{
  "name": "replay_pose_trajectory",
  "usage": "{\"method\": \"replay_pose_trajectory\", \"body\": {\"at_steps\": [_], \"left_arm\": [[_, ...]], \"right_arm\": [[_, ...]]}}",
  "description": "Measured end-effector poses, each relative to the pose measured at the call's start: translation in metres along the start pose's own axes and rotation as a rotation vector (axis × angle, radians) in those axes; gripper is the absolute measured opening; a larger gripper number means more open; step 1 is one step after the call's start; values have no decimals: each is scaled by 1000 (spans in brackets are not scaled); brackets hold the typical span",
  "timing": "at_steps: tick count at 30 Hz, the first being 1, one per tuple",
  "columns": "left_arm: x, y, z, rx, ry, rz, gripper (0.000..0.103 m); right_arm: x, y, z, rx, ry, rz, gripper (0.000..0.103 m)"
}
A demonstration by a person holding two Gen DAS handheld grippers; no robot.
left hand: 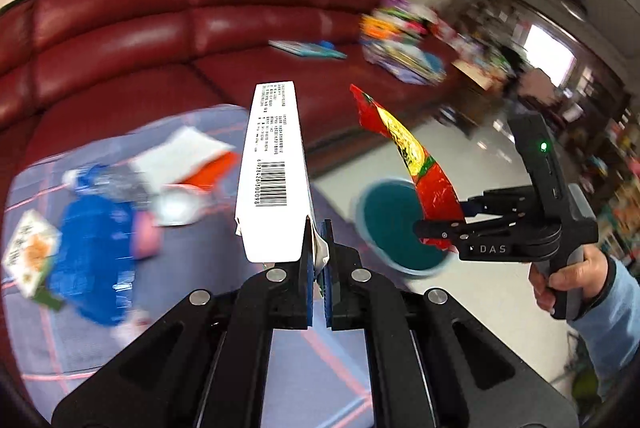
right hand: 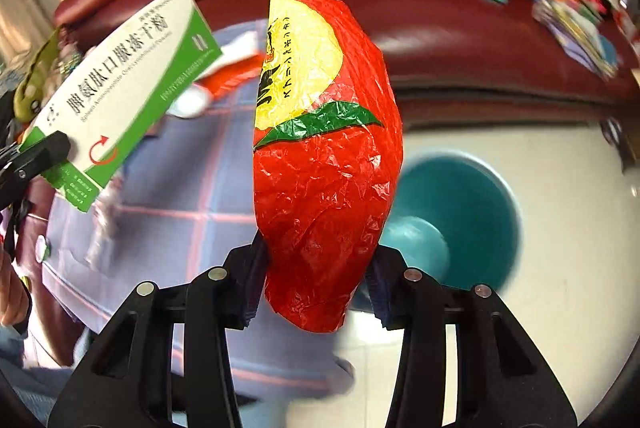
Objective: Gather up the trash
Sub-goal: 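Carry the medicine box and red snack bag toward the teal bin with both grippers, then open the left gripper over the bin while the right releases the snack bag into it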
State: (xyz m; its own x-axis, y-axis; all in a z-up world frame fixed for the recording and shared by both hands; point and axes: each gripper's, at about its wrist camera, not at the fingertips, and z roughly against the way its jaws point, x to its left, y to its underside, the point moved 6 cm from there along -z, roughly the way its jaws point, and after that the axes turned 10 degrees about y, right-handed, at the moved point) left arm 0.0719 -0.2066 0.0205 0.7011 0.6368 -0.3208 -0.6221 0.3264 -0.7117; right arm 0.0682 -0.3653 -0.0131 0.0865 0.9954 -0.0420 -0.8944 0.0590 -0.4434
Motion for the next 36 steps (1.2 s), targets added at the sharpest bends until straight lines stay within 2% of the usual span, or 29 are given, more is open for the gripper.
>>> {"method": "replay_pose_trajectory", "body": {"at_steps": [6,11,15,16,17,18,20,23,24,29,31,32,33,36], "left_arm": [[-66,-2,-91,141,125,-38,4],[-99,6,-162,259,161,-56,4],[-107,7,-200,311,166,-58,5],[-108,7,-208,318,164,-60,8],[-107,6,-214,319,159,-63,24],[-106,3,-218,315,150,-64,49],[-102,-2,-221,279,104,-76,68],[-94,-6,-218,269,89,-64,70],[-90,-6,-216,264,78,-59,74],[-63,-8,-199,240,32,4,76],[-52,-7,-188,222,9,23,77],[-48,-7,-183,216,1,32,78],[-44,-7,-178,209,-7,42,79],[-29,-7,-160,181,-33,72,81]], "right_arm": [[-71,33,-13,57,36,-93,45],[-107,65,-36,105,30,-162,45],[-123,74,-52,145,16,-192,46],[-125,74,-56,156,14,-195,46],[-126,75,-61,168,11,-195,46],[-128,76,-65,177,8,-192,46],[-127,75,-75,202,3,-184,46],[-121,74,-86,224,-11,-178,47],[-123,76,-88,228,-13,-174,47],[-117,66,-101,250,-21,-148,49],[-115,61,-105,256,-17,-142,59],[-115,59,-106,258,-13,-148,72],[-120,59,-105,253,-9,-154,77],[-120,54,-104,237,6,-158,85]]}}
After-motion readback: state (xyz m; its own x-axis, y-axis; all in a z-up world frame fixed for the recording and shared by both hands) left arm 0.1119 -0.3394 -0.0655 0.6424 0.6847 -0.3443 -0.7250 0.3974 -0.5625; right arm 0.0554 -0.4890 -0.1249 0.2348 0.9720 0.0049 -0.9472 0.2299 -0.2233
